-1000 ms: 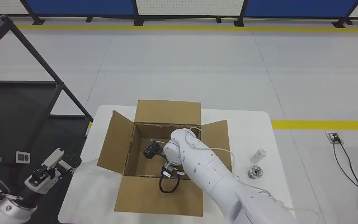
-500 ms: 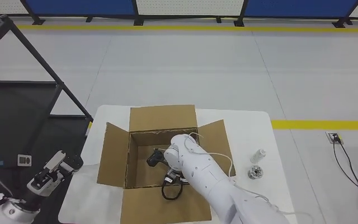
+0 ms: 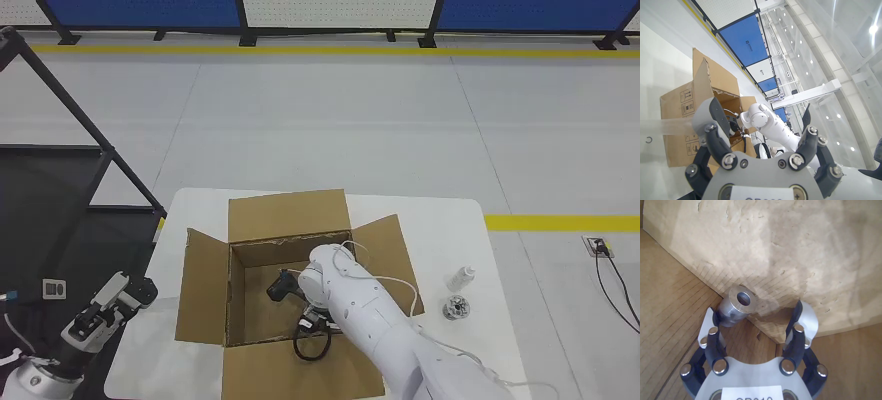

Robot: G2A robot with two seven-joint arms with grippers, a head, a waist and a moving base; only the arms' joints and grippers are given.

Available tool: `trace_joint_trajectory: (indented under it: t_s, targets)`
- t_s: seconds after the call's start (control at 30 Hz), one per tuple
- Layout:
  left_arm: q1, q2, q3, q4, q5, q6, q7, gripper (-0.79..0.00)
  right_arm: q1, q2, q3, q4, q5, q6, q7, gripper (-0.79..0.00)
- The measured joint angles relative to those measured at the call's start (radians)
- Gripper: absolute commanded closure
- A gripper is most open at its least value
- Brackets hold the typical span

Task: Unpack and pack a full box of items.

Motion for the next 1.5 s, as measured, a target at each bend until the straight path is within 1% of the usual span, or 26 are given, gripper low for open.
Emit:
trace_joint_trajectory:
  t_s: [0.03, 0.07, 0.23, 0.77, 1.07, 1.1, 1.13, 1.17, 1.2, 1.23, 1.27, 1.4, 1.47, 1.5]
  targets:
    - [0.001, 0.000, 0.002, -0.002, 0.002, -0.001, 0.003, -0.785, 0.000, 0.001, 0.001, 0.000, -0.002, -0.001, -0.002, -0.012]
    - [0.002, -0.001, 0.004, -0.005, 0.004, -0.003, 0.006, -0.785, 0.001, 0.001, 0.001, 0.000, -0.004, -0.002, -0.004, 0.000]
    - [0.005, -0.002, 0.010, -0.008, 0.008, -0.008, 0.022, -0.785, 0.005, 0.004, 0.004, -0.002, -0.013, -0.011, -0.020, 0.000]
    - [0.020, -0.005, 0.023, -0.022, 0.022, -0.022, 0.055, -0.785, 0.027, 0.019, 0.015, -0.002, -0.055, -0.002, -0.129, 0.000]
    - [0.025, -0.007, 0.038, -0.037, 0.048, -0.026, 0.074, -0.785, 0.039, 0.032, 0.015, 0.000, -0.088, 0.015, -0.141, 0.000]
    - [0.024, -0.007, 0.040, -0.038, 0.050, -0.026, 0.076, -0.785, 0.039, 0.032, 0.014, -0.003, -0.093, 0.020, -0.134, -0.092]
    - [0.024, -0.008, 0.041, -0.038, 0.052, -0.026, 0.078, -0.785, 0.039, 0.032, 0.013, -0.007, -0.098, 0.024, -0.130, -0.222]
    - [0.024, -0.008, 0.042, -0.039, 0.054, -0.026, 0.080, -0.785, 0.040, 0.032, 0.011, -0.012, -0.106, 0.023, -0.129, -0.317]
    - [0.024, -0.008, 0.042, -0.040, 0.055, -0.026, 0.081, -0.785, 0.040, 0.032, 0.010, -0.015, -0.111, 0.021, -0.130, -0.388]
    - [0.024, -0.008, 0.042, -0.040, 0.056, -0.026, 0.083, -0.785, 0.040, 0.033, 0.010, -0.016, -0.115, 0.019, -0.131, -0.422]
    - [0.024, -0.008, 0.042, -0.041, 0.058, -0.026, 0.084, -0.785, 0.042, 0.033, 0.010, -0.019, -0.119, 0.019, -0.132, -0.431]
    - [0.024, -0.009, 0.042, -0.042, 0.060, -0.027, 0.089, -0.785, 0.045, 0.034, 0.010, -0.030, -0.133, 0.019, -0.139, -0.508]
    - [0.024, -0.009, 0.042, -0.042, 0.061, -0.027, 0.092, -0.785, 0.045, 0.033, 0.009, -0.035, -0.141, 0.017, -0.143, -0.526]
    - [0.024, -0.009, 0.042, -0.042, 0.062, -0.028, 0.095, -0.785, 0.044, 0.033, 0.009, -0.036, -0.143, 0.015, -0.145, -0.517]
